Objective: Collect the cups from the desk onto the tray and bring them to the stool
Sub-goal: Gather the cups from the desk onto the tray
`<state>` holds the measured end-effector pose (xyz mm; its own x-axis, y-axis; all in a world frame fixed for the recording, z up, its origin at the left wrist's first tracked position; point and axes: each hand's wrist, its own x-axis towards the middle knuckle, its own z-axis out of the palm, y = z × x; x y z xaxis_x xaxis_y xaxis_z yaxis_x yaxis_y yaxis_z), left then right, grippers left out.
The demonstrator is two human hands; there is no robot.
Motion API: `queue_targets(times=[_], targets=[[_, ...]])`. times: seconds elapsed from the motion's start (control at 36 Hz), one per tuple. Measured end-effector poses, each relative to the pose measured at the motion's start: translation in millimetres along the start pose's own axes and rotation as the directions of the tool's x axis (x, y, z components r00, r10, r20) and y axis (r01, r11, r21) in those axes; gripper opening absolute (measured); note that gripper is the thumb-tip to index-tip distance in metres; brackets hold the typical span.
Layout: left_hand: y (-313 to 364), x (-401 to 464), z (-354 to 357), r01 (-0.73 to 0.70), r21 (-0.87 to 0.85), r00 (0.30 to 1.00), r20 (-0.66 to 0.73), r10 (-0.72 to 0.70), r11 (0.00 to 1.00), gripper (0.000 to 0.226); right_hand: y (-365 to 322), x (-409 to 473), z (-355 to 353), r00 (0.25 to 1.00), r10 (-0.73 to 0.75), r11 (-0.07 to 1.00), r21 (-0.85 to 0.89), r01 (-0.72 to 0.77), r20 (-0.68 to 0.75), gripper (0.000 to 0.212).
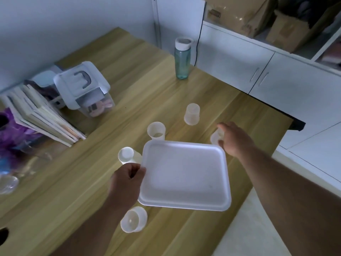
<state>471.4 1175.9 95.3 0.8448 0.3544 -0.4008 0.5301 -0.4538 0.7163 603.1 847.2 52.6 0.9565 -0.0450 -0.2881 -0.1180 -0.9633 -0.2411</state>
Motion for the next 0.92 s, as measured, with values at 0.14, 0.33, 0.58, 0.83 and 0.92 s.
queue_targets(times=[0.14,0.33,0.58,0.83,0.92], targets=[[-0.2,-5.7,1.1,0.007,-0.014,1.000,0.016,-0.007,1.000,0.018,-6.9,-12.6,-22.4,0.984,0.022,1.000,-0.001,-0.023,-0.174,0.054],[0.5,-14.4,0.5,0.002,-0.031,0.999,0.044,-0.001,1.000,0.015,-34.8,-59.3,-61.5,0.946,0.234,0.792,0.609,-0.052,-0.223,0.063],[3.2,-34.9,-2.8,-0.023,-0.066,0.998,0.065,0.027,0.998,0.012,-67.4,-125.2,-59.7,0.941,-0.254,-0.001,0.973,-0.232,0.225,0.062],[0.5,-45.4,-7.9,-0.039,-0.079,0.996,0.080,0.046,0.996,0.014,-87.3,-144.6,-46.1,0.927,-0.269,0.322,0.931,-0.169,0.261,0.051],[0.5,-48.5,-8.9,-0.043,-0.091,0.996,0.078,0.050,0.995,0.013,-91.4,-147.4,-44.6,0.946,-0.225,0.478,0.873,-0.100,0.232,0.069]])
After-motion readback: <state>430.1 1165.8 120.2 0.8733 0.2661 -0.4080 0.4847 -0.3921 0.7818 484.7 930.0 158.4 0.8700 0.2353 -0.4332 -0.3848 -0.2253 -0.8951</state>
